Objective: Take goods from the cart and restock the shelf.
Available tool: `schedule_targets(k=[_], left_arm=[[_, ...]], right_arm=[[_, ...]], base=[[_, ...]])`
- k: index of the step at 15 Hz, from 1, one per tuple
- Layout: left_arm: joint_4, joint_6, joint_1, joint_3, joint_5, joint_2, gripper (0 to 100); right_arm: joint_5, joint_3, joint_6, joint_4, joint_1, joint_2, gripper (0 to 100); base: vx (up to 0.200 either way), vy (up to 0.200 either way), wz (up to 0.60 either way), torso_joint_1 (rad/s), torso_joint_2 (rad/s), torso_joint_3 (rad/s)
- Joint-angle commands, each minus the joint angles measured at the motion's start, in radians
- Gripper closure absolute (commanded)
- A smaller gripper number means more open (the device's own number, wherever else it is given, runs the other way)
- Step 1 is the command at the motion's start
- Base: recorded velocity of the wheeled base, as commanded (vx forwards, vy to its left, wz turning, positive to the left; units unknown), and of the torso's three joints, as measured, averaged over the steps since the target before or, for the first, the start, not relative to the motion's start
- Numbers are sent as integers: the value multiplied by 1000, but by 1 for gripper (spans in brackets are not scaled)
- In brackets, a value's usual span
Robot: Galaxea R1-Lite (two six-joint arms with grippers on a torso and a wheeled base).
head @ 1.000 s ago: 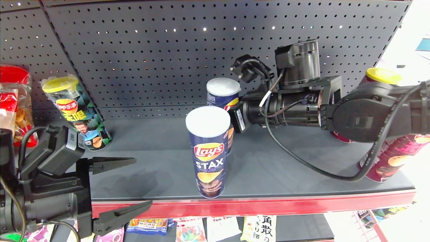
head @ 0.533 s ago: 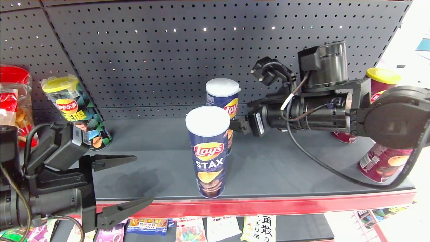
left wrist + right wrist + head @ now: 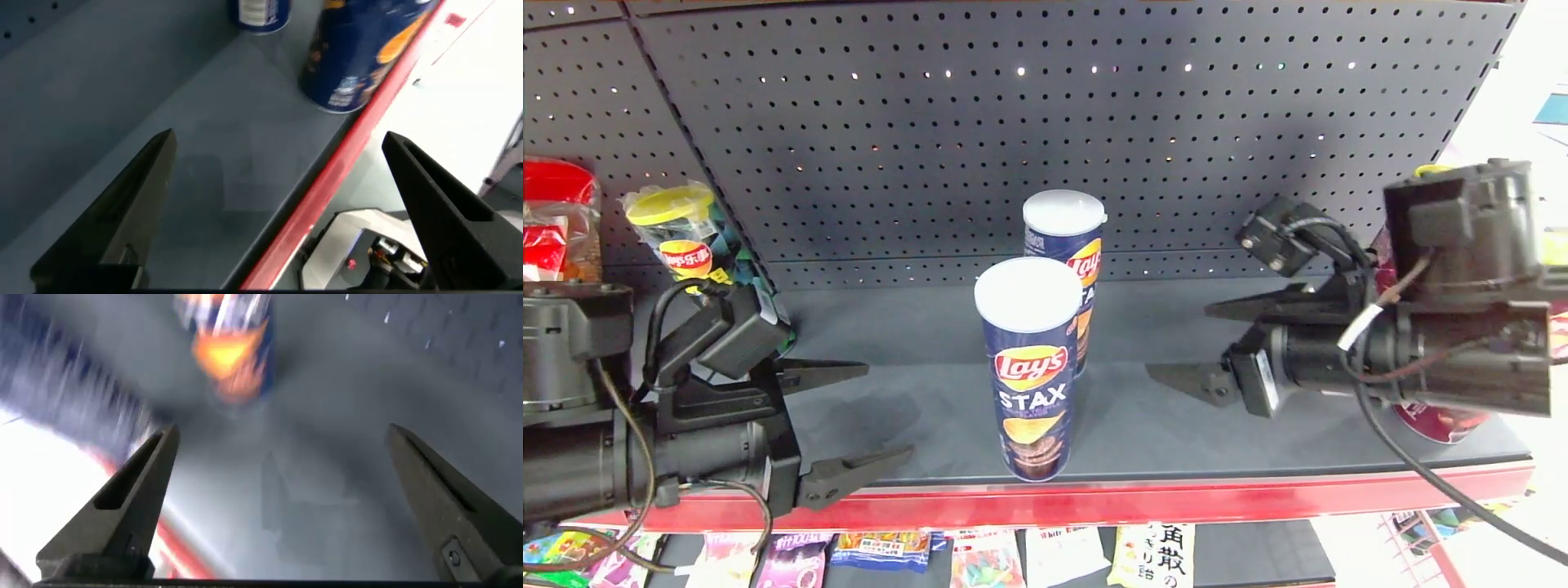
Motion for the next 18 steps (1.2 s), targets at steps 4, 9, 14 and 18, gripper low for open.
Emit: schedule_targets(k=[4,9,14,18], left_arm=[[-2,49,-52,-20,20,123,0],[-2,52,-90,-102,34,226,0],[-2,52,-134,-201,43,314,0],[-3,52,-145,-215,43,335,0]], right_arm=[[14,351,0,-2,63,-468,0],[-4,408,4,7,-14,-628,0],[-4,389,6,3,-67,-631,0],[-4,389,6,1,-74,-629,0]], base=[[0,0,0,0,0,0],[0,0,0,0,0,0],[0,0,0,0,0,0],[0,0,0,0,0,0]])
